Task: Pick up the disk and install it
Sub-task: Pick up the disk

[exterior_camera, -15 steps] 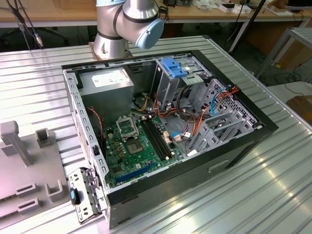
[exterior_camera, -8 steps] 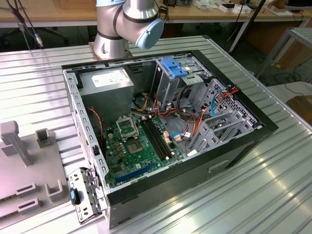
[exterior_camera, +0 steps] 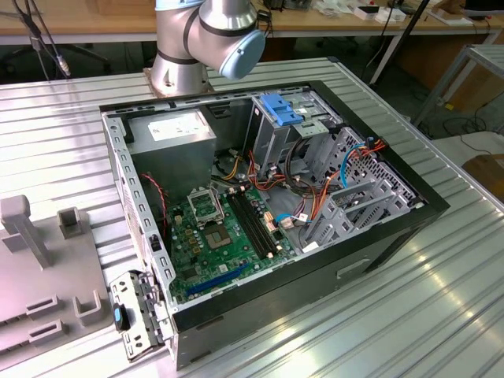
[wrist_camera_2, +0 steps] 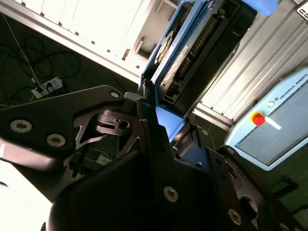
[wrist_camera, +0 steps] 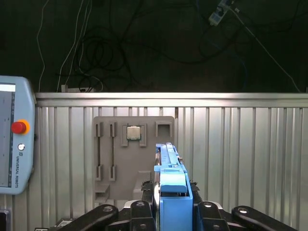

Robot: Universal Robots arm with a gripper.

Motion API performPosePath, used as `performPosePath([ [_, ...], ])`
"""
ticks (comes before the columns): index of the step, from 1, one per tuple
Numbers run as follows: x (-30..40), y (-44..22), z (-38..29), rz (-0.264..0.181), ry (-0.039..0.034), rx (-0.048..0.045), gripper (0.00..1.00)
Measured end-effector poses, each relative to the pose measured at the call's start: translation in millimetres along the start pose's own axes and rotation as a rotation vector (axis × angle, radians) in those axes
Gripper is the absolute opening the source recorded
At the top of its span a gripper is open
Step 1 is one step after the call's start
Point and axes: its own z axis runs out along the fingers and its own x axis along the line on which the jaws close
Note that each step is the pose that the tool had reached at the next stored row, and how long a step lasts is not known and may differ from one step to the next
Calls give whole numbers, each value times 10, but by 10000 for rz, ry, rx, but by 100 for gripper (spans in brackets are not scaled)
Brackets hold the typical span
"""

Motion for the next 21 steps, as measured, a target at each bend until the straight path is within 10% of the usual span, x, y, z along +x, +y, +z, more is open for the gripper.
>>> performPosePath([
  [21, 8, -151, 4, -1, 0, 1, 37],
])
